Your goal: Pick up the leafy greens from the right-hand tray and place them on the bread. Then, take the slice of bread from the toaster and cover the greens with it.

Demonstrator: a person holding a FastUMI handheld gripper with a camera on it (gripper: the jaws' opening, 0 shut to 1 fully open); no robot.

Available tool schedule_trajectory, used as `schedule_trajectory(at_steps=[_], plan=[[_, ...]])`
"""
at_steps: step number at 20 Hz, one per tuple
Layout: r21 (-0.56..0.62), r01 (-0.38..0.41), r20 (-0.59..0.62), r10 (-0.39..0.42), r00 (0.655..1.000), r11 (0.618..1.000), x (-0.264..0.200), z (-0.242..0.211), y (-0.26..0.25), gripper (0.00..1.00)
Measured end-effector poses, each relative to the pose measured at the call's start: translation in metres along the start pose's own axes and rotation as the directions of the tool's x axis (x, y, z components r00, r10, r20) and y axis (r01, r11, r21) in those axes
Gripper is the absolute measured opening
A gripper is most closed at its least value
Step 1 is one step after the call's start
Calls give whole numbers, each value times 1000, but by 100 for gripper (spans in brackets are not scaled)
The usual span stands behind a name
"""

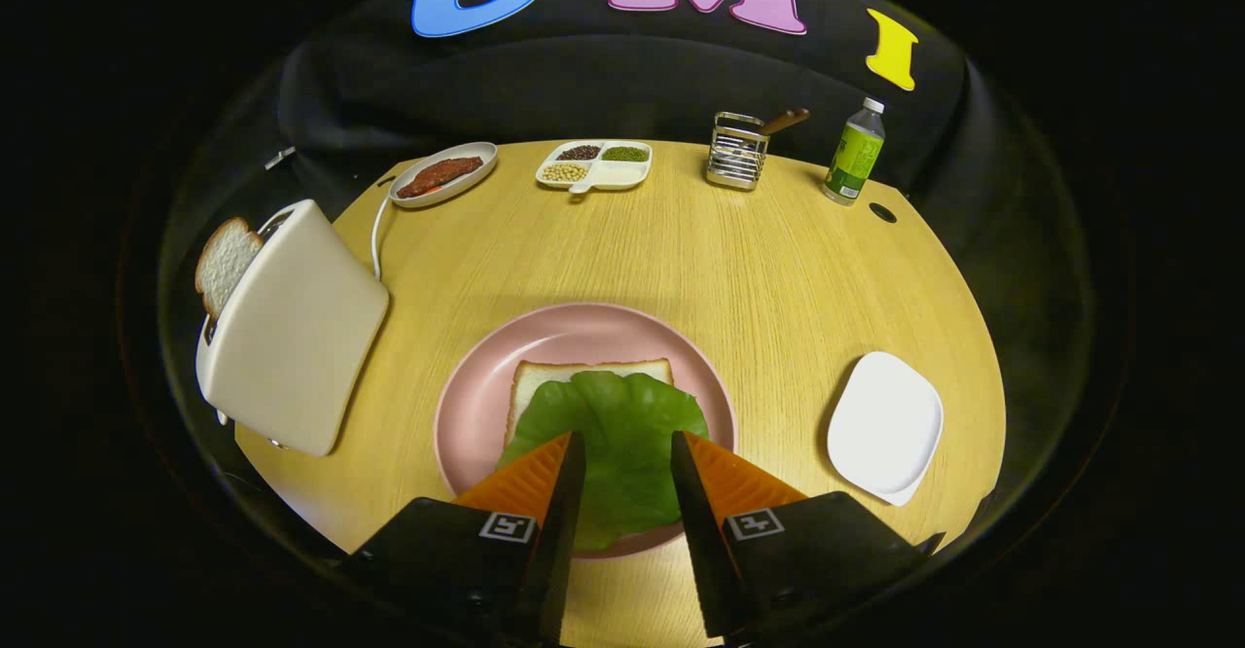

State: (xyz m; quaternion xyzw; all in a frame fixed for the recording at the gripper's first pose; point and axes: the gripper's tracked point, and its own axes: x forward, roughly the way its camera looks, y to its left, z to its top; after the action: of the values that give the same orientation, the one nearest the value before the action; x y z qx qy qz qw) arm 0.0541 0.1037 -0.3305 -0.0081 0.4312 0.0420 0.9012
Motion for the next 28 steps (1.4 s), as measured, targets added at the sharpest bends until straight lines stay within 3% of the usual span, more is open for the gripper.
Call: schedule_trajectory(at_steps=[6, 7, 8, 12, 17, 28], plan=[[37, -76, 79, 73, 994, 996, -19, 27, 24, 60], [26, -100, 114, 96, 989, 995, -29, 39, 34, 65], [4, -109, 146, 107, 984, 994, -38, 49, 41, 84], [-104, -185, 264, 206, 942, 977, -80, 94, 92, 100], [-163, -280, 352, 321, 879, 946, -118, 134, 172, 99], [-289, -418, 259, 491, 832, 861, -114, 117, 327, 99]])
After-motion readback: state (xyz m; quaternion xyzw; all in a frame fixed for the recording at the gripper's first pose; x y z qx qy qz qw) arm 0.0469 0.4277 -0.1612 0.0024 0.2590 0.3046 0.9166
